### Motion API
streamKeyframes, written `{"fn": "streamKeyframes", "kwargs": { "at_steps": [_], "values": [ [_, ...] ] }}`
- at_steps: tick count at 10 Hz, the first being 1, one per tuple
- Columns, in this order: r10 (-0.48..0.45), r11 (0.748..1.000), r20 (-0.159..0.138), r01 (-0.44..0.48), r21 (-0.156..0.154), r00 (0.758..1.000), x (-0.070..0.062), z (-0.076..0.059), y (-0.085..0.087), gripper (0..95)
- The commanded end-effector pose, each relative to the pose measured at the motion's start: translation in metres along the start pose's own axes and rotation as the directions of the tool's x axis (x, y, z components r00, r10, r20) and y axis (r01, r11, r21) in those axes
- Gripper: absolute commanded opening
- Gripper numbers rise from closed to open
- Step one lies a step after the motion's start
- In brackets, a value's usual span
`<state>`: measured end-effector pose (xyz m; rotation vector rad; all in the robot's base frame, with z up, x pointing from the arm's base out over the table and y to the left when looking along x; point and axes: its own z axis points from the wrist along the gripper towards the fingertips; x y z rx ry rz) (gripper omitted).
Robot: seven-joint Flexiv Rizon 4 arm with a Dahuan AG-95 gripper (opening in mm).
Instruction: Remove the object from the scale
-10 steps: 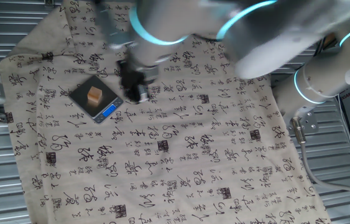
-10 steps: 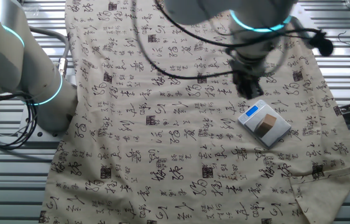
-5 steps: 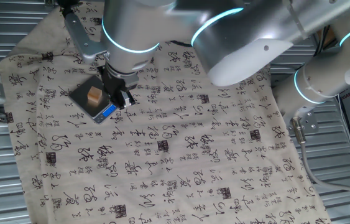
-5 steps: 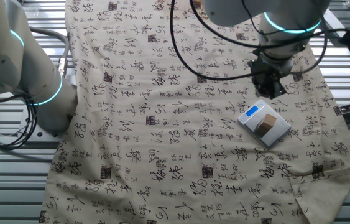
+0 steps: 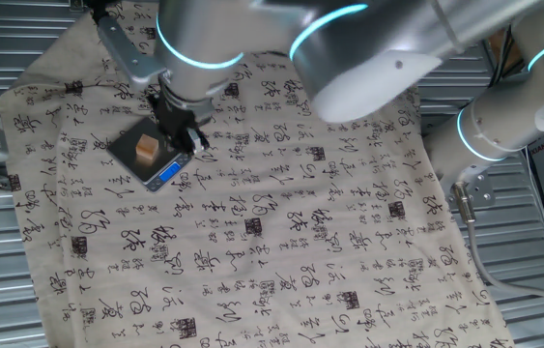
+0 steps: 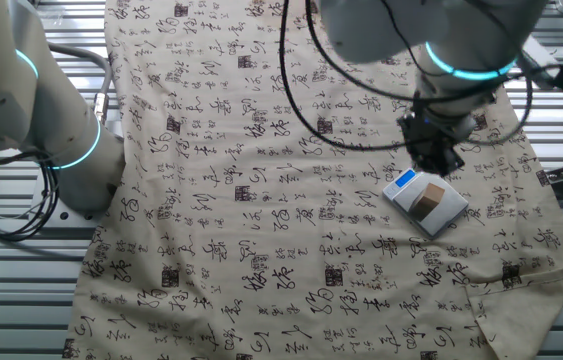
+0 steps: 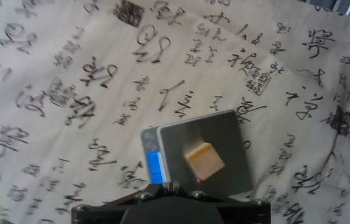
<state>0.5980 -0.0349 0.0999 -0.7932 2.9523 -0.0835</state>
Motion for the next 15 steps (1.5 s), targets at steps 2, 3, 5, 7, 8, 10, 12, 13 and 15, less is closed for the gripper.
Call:
{"fn": "streamKeyframes", "kwargs": {
  "at_steps": [2,3,5,7,8,10,12,13,15],
  "values": [
    [-0.005,1.000,-0.015,0.005,-0.002,1.000,-0.028,0.005,-0.005,0.0],
    [-0.005,1.000,-0.015,0.005,-0.005,1.000,-0.037,0.006,-0.006,0.0],
    [-0.019,1.000,-0.016,0.019,-0.006,1.000,-0.045,0.008,-0.007,0.0],
    [-0.058,0.998,-0.013,0.057,-0.009,0.998,-0.045,0.009,-0.007,0.0],
    [-0.104,0.994,-0.012,0.104,-0.018,0.995,-0.045,0.009,-0.007,0.0],
    [-0.230,0.973,-0.008,0.230,-0.020,0.973,-0.045,0.009,-0.007,0.0],
    [-0.315,0.949,-0.001,0.315,-0.019,0.949,-0.043,0.012,-0.007,0.0],
    [-0.348,0.937,0.000,0.348,-0.021,0.937,-0.040,0.015,-0.007,0.0],
    [-0.360,0.933,-0.007,0.360,-0.017,0.933,-0.040,0.018,-0.007,0.0]
  ]
}}
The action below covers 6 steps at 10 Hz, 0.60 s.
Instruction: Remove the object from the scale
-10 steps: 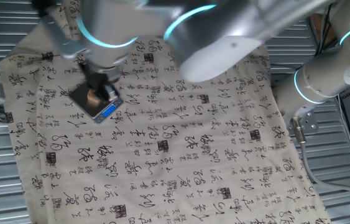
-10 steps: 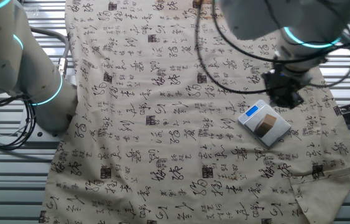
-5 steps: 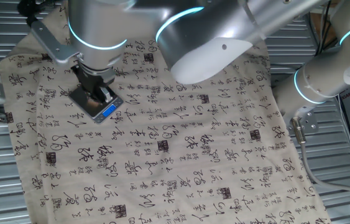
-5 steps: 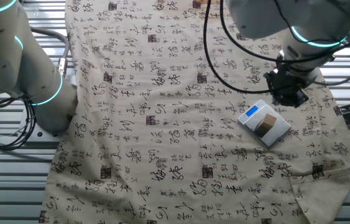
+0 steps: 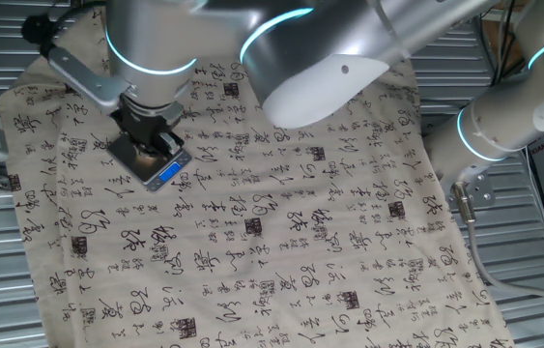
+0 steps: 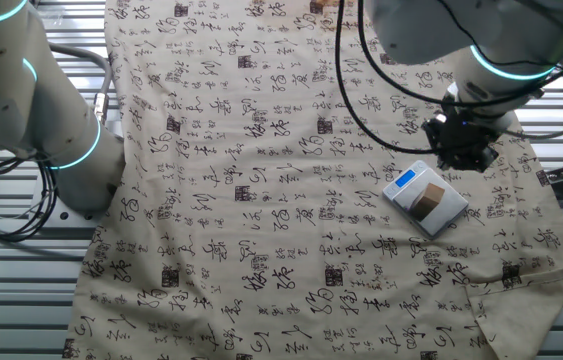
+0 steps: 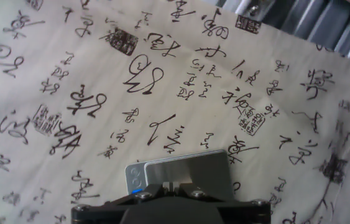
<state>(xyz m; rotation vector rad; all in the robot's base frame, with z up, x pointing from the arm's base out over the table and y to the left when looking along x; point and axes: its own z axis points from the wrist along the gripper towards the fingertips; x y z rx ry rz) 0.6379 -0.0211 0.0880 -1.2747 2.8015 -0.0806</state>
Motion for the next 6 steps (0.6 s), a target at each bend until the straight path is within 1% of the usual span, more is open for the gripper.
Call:
{"fn": "streamKeyframes", "kwargs": {
  "at_steps": [1,3,6],
  "values": [
    [-0.044,0.999,-0.006,0.044,0.003,0.999,-0.0003,0.0022,-0.0002,0.0],
    [-0.051,0.999,-0.009,0.051,0.000,0.999,-0.0001,0.0016,-0.0008,0.0],
    [-0.074,0.997,-0.004,0.074,-0.007,0.997,0.0019,0.0004,-0.0025,57.0]
  ]
}}
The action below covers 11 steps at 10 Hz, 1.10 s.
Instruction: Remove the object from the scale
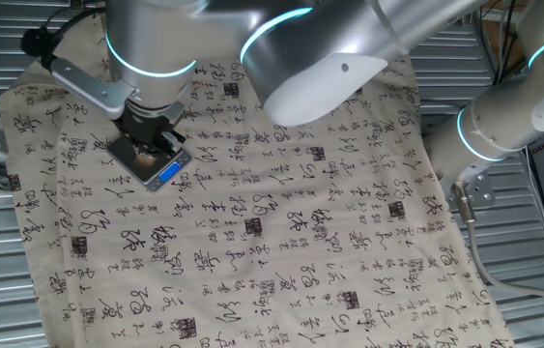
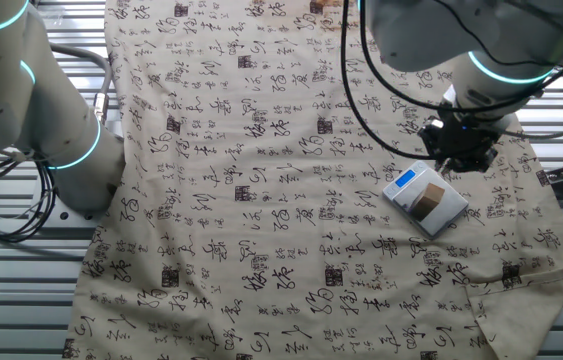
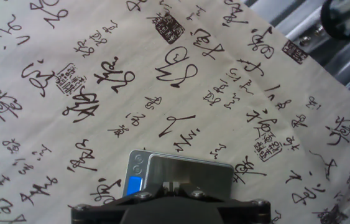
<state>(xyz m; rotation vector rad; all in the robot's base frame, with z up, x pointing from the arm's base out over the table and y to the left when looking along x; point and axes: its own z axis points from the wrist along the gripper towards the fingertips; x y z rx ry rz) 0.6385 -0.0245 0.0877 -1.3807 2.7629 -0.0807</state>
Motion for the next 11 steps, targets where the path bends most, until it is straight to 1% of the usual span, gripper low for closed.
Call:
{"fn": "streamKeyframes", "kwargs": {
  "at_steps": [1,2,4,7,8,11],
  "values": [
    [0.000,1.000,0.007,0.000,-0.004,1.000,0.001,0.000,0.000,57.0],
    [-0.007,1.000,0.016,0.008,-0.005,1.000,0.002,0.001,-0.001,57.0],
    [-0.034,0.999,0.024,0.034,0.000,0.999,0.004,0.004,-0.004,57.0],
    [-0.040,0.999,0.020,0.040,0.004,0.999,0.007,0.009,-0.005,57.0],
    [-0.040,0.999,0.021,0.040,0.006,0.999,0.007,0.014,-0.005,57.0],
    [-0.044,0.999,0.018,0.044,0.008,0.999,0.009,0.022,-0.005,57.0]
  ]
}}
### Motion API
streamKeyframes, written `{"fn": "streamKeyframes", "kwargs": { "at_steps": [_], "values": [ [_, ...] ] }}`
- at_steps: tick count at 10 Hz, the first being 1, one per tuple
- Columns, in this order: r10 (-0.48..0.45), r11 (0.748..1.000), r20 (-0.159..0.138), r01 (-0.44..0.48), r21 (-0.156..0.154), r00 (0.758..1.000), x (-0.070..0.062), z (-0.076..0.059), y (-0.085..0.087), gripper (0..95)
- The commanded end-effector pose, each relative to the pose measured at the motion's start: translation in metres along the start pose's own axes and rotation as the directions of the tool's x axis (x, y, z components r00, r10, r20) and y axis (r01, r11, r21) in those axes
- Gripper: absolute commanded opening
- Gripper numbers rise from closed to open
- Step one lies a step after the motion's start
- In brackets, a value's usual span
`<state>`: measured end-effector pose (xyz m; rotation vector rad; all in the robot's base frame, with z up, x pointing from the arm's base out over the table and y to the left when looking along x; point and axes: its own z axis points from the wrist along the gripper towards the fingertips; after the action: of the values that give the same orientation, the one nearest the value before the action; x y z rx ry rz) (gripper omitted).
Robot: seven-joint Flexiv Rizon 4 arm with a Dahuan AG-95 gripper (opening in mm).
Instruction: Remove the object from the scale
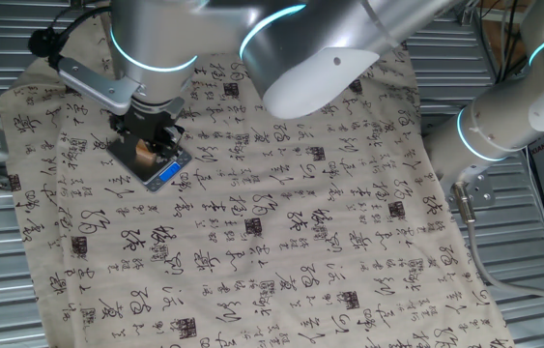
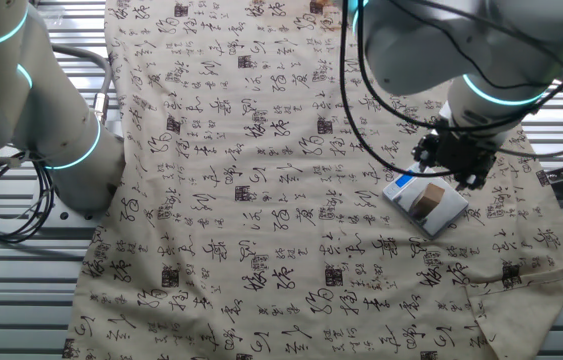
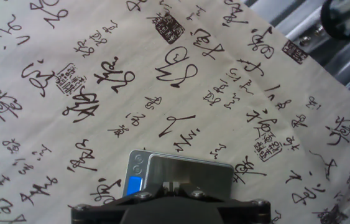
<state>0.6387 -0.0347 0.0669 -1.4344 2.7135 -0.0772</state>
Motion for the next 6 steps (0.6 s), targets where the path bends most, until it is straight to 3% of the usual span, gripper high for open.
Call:
{"fn": "streamKeyframes", "kwargs": {
  "at_steps": [1,6],
  "values": [
    [0.002,1.000,0.002,-0.002,0.001,1.000,0.0015,0.0017,-0.0001,57.0],
    [-0.001,1.000,0.004,0.001,0.000,1.000,0.0071,0.0031,-0.0021,57.0]
  ]
}}
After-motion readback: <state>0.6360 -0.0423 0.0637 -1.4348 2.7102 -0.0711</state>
